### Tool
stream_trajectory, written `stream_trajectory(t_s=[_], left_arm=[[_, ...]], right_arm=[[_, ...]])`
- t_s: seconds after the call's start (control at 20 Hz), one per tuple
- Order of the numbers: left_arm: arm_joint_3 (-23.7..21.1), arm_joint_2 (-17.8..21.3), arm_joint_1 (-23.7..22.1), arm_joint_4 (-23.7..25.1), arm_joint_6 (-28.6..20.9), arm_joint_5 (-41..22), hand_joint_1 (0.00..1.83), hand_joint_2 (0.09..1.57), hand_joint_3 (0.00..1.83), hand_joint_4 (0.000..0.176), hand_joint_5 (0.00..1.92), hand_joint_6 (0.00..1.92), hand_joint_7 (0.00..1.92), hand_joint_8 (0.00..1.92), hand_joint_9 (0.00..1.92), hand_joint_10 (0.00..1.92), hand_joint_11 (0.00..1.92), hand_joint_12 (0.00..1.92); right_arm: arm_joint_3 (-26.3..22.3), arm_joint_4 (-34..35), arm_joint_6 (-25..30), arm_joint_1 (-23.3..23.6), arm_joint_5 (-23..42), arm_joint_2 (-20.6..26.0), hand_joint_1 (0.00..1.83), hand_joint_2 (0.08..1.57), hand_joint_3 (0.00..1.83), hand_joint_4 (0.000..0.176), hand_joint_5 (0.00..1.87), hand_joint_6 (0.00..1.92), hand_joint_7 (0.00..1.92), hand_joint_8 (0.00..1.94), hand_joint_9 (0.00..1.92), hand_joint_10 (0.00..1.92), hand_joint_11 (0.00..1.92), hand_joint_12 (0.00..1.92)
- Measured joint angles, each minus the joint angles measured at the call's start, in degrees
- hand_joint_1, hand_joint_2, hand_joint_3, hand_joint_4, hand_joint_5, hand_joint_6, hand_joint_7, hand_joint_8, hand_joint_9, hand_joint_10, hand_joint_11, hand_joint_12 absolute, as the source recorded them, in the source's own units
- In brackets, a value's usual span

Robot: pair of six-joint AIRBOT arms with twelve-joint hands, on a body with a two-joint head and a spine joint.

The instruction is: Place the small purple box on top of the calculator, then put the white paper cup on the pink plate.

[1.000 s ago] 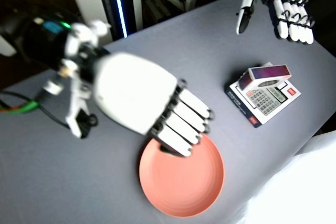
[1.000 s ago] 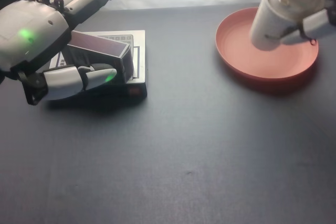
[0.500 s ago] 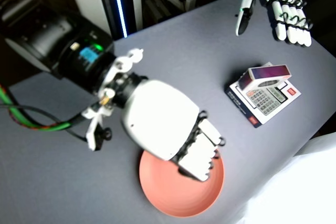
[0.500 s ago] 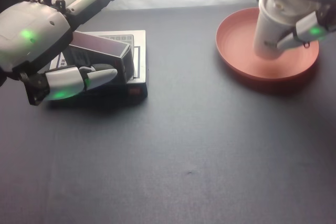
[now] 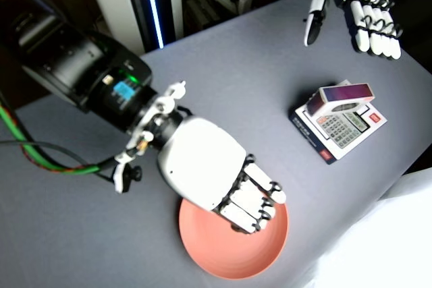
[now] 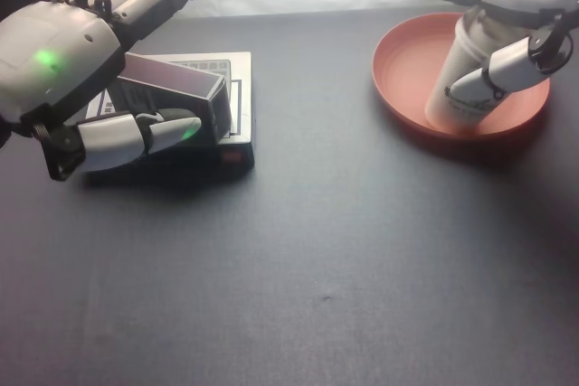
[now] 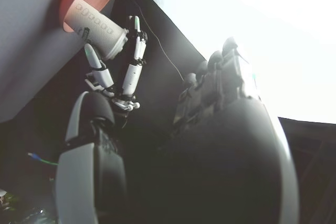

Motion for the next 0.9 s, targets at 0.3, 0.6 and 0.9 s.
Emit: stream_trajectory(t_s=[0.3, 0.6, 0.9], left_arm=[[0.0, 0.0, 0.42, -0.13, -0.15, -0.09, 0.69, 1.15, 0.0, 0.008, 0.03, 0.01, 0.0, 0.0, 0.0, 0.0, 0.0, 0.0], [0.0, 0.0, 0.59, -0.2, -0.24, -0.15, 0.7, 1.15, 0.0, 0.008, 0.03, 0.0, 0.0, 0.0, 0.0, 0.0, 0.0, 0.0], [0.0, 0.0, 0.72, -0.2, -1.11, -0.37, 0.69, 1.17, 0.0, 0.003, 0.01, 0.0, 0.0, 0.0, 0.0, 0.0, 0.0, 0.0]], right_arm=[[-1.81, 0.2, 0.02, 0.0, 0.33, 2.21, 0.62, 1.01, 0.0, 0.0, 0.0, 0.0, 0.0, 0.0, 0.0, 0.0, 0.0, 0.62], [-4.81, 0.2, 0.0, 0.15, 3.89, 4.63, 0.56, 0.97, 0.0, 0.01, 0.0, 0.0, 0.0, 0.0, 0.0, 0.0, 0.0, 1.07], [-11.82, -0.17, 0.0, 0.48, 10.12, 12.0, 0.61, 0.95, 0.0, 0.0, 0.0, 0.0, 0.0, 0.0, 0.0, 0.0, 0.0, 0.78]])
